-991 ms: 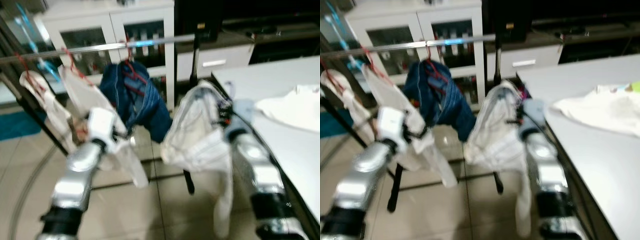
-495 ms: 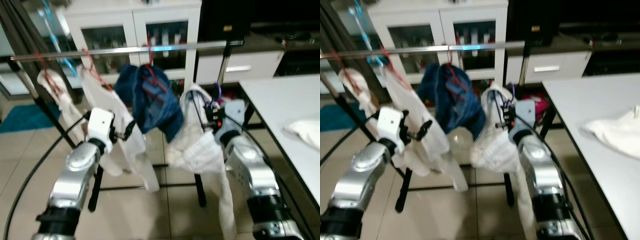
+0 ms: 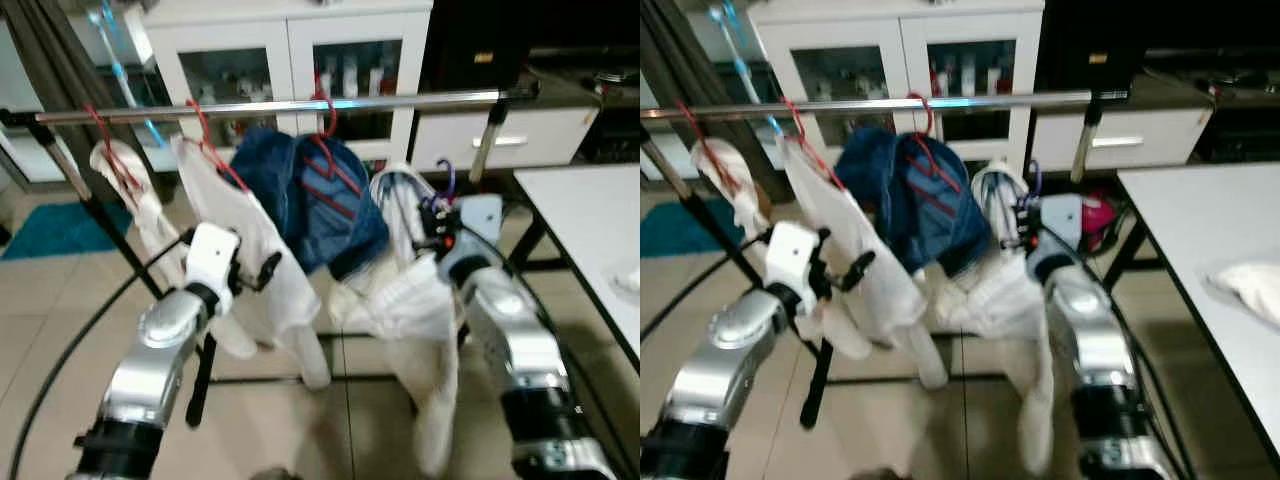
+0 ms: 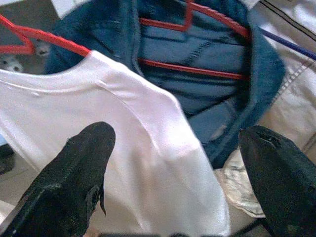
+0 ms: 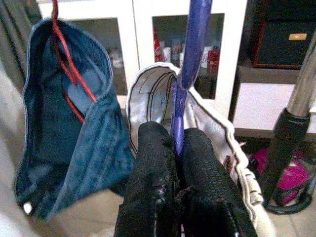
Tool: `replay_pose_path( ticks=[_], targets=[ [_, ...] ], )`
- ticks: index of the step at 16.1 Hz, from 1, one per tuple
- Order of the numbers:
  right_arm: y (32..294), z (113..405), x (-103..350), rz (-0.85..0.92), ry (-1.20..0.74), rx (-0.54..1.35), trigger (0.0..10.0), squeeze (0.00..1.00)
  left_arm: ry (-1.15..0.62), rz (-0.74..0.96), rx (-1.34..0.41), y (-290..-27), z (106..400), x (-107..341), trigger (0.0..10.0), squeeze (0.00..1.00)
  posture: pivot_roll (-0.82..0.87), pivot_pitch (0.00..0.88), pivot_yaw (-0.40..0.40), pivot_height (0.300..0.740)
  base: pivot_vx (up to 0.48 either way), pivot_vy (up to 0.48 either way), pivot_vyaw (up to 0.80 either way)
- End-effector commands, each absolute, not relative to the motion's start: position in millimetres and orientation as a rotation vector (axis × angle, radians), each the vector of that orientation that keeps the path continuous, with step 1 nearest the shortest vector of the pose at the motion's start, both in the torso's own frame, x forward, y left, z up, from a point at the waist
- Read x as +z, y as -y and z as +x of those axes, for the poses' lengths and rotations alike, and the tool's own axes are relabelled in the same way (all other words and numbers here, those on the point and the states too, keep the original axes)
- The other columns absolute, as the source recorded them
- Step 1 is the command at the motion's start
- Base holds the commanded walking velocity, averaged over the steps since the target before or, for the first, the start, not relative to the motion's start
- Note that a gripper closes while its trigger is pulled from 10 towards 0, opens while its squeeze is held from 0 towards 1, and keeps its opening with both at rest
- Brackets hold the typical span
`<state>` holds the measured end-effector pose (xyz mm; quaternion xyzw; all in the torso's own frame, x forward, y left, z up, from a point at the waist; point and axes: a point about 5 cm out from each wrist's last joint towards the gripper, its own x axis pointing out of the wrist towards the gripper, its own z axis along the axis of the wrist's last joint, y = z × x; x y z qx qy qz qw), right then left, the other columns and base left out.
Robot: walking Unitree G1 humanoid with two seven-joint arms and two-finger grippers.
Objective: Hang hanger
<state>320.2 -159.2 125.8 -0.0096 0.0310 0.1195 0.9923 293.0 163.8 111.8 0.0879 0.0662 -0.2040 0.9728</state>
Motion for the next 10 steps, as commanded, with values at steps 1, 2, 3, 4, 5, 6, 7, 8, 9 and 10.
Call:
replay_pose_path(
  ticks=[1,2,3,4,5,6,7,8,9,10],
  targets=[
    [142,319,148,-0.045,0.060,0.358,10.0,0.00,-0.131,0.199,-0.405,-168,293,114,10.0,0.00,-0.04,0.000,0.057,0.740,0.000,0.000,0.00],
    [133,312,147,-0.086,0.077,0.469,10.0,0.00,-0.129,0.203,-0.406,-169,293,115,10.0,0.00,-0.04,0.000,0.058,0.740,0.000,0.000,0.00],
    [132,311,147,-0.086,0.080,0.486,10.0,0.00,-0.128,0.204,-0.407,-170,293,115,10.0,0.00,-0.04,0.000,0.058,0.740,0.000,0.000,0.00],
    [125,308,150,-0.089,0.096,0.549,10.0,0.00,-0.125,0.207,-0.410,-170,293,115,10.0,0.00,-0.04,0.000,0.060,0.740,0.000,0.000,0.00],
    [118,308,152,-0.096,0.108,0.579,10.0,0.00,-0.124,0.207,-0.412,-170,293,116,10.0,0.00,-0.04,0.000,0.060,0.740,0.000,0.000,0.00],
    [116,308,153,-0.100,0.112,0.590,10.0,0.00,-0.123,0.208,-0.413,-170,293,116,10.0,0.00,-0.04,0.000,0.060,0.740,0.000,0.000,0.00],
    [112,308,154,-0.097,0.116,0.601,10.0,0.00,-0.123,0.209,-0.414,-170,293,116,10.0,0.00,-0.04,0.000,0.059,0.740,0.000,0.000,0.00],
    [104,307,156,-0.097,0.123,0.628,10.0,0.00,-0.123,0.210,-0.417,-170,292,116,10.0,0.00,-0.04,0.000,0.059,0.740,0.000,0.000,0.00],
    [99,305,155,-0.095,0.123,0.646,10.0,0.00,-0.123,0.211,-0.417,-170,292,116,10.0,0.00,-0.04,0.000,0.059,0.740,0.000,0.000,0.00],
    [97,304,154,-0.096,0.120,0.659,10.0,0.00,-0.123,0.212,-0.417,-170,292,115,10.0,0.00,-0.04,0.000,0.054,0.740,0.000,0.000,0.00]
  ],
)
